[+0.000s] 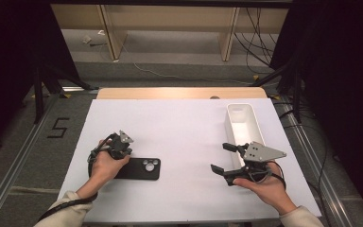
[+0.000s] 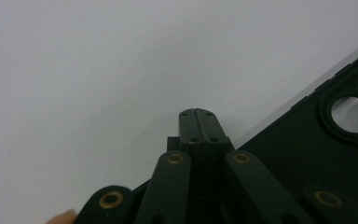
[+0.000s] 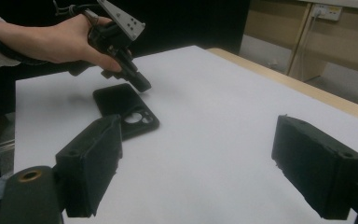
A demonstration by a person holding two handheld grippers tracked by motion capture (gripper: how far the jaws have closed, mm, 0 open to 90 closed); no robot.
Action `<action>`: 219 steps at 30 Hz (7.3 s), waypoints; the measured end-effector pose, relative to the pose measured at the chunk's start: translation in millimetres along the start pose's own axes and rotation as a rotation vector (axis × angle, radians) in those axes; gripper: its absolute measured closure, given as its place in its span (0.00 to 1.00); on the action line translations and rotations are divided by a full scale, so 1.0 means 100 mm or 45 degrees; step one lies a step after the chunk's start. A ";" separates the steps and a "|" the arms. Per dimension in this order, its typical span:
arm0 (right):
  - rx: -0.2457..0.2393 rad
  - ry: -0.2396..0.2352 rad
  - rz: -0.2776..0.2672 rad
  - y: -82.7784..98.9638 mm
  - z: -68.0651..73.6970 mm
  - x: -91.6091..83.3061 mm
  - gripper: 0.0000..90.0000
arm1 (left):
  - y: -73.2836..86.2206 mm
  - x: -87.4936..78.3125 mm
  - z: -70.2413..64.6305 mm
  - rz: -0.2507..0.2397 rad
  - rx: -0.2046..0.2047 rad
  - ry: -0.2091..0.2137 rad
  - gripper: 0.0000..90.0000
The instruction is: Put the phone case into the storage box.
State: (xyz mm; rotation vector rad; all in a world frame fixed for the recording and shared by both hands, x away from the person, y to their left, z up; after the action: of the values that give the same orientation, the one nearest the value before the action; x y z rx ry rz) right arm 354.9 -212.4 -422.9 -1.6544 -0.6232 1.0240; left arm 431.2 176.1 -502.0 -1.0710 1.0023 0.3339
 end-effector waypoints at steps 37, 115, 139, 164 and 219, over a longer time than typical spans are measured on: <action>0.005 -0.003 0.007 0.01 0.01 -0.01 0.20 | 0.30 -0.30 -0.19 0.216 0.142 0.047 1.00; -0.002 -0.011 0.010 0.01 0.02 0.03 0.19 | 0.20 -0.19 -0.48 0.418 0.537 0.441 0.08; -0.002 -0.013 0.013 0.01 0.02 0.04 0.19 | 0.19 -0.22 -0.50 0.424 0.530 0.443 0.14; -0.003 -0.014 0.016 0.02 0.03 0.03 0.19 | 0.20 -0.24 -0.49 0.410 0.515 0.442 0.16; 0.000 0.004 0.008 0.01 0.01 0.02 0.19 | -0.08 -0.50 -0.42 -0.086 0.274 0.336 0.16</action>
State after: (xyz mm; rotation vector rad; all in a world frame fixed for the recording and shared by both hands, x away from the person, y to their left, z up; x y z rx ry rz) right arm 354.7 -210.4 -424.4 -1.6584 -0.6160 1.0252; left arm 387.7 148.0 -461.1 -0.9651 1.2046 0.0273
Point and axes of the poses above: each handheld gripper's, and its own axes: x roughly forward along the jaws, y roughly out of its underside, z roughly to its left, the point moved 3 cm from there along x, roughly forward along the jaws, and after that the axes turned 5 degrees about -x, right-handed, at the moved point
